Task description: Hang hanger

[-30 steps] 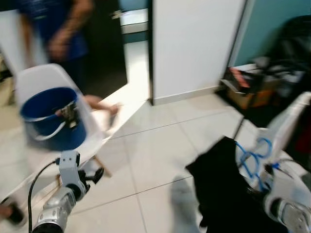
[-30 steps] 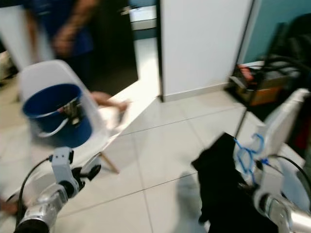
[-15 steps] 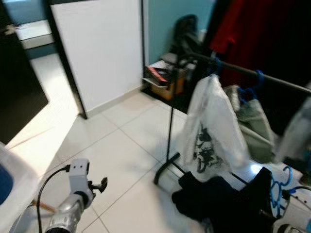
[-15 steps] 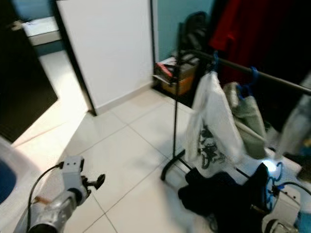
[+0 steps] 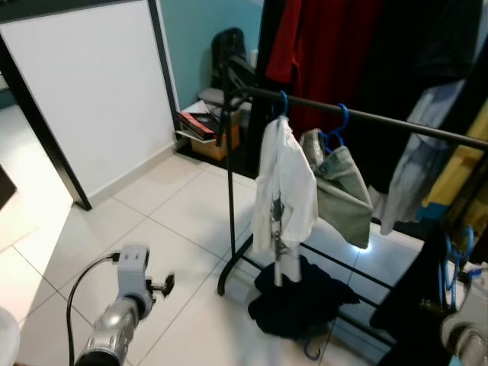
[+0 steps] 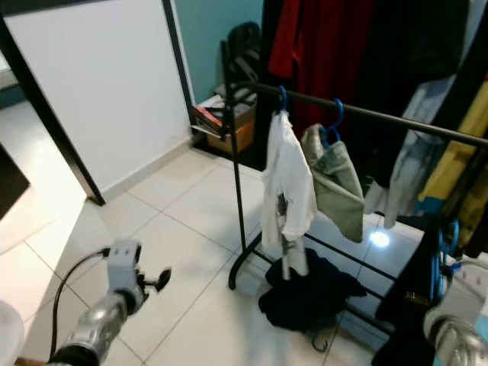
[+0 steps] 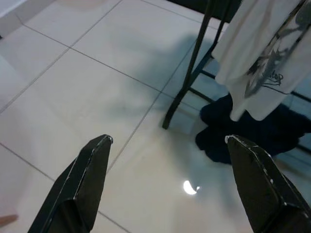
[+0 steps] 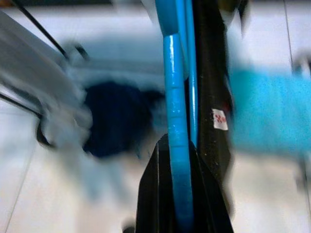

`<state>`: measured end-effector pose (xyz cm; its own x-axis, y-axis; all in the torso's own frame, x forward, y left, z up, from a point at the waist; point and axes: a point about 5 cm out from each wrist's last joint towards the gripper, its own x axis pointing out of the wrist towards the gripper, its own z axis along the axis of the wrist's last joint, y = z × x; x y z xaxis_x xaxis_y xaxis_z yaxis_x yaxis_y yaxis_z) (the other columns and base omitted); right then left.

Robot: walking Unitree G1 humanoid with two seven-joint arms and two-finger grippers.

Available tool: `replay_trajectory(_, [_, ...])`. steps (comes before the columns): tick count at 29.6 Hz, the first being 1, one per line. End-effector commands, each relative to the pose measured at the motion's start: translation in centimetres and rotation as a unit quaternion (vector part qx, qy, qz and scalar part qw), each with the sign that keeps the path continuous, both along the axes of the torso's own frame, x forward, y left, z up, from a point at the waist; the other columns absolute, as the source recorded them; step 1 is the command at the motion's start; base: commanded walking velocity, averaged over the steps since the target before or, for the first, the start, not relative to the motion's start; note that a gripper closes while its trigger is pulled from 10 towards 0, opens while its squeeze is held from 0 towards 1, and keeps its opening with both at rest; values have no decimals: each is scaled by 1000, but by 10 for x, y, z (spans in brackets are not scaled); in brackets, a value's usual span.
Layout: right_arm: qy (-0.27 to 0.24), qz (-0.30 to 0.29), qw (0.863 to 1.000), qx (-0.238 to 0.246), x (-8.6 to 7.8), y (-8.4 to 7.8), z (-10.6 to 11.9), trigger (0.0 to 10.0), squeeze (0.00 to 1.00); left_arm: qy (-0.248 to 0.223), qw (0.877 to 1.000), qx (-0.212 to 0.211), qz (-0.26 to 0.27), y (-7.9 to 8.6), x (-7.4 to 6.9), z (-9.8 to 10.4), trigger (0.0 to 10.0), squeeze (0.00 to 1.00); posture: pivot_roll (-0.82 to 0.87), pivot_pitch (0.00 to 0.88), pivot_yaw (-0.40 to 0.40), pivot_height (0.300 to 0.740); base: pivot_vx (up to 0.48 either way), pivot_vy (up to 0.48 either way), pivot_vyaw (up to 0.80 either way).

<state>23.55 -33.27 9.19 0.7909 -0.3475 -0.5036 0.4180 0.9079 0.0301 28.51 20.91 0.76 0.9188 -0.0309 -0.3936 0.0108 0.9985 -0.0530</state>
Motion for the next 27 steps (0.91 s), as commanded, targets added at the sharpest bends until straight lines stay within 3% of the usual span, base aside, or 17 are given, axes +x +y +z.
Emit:
replay_trajectory(1, [-43, 44, 997, -41, 16, 7, 21, 10000, 0, 18, 1000, 12, 5, 5, -8, -8, 10000, 0, -195, 0, 40, 740, 0, 0, 0])
replay_trajectory(5, [-77, 77, 990, -85, 33, 11, 46, 10000, 0, 22, 1000, 4, 5, 5, -8, -9, 10000, 0, -189, 0, 38, 740, 0, -427, 0])
replay_trajectory(9, [-86, 87, 988, -98, 38, 12, 55, 10000, 0, 19, 1000, 4, 9, 6, -8, -8, 10000, 0, -187, 0, 37, 740, 0, -480, 0])
replay_trajectory(18, [-113, 99, 982, -117, 61, 15, 82, 10000, 0, -16, 999, -9, 36, 12, -3, 0, 10000, 0, -173, 0, 34, 740, 0, 0, 0])
replay_trajectory(27, [-125, 95, 979, -128, 75, 17, 95, 10000, 0, -28, 999, -19, 42, 13, -3, 2, 10000, 0, -166, 0, 26, 740, 0, 0, 0])
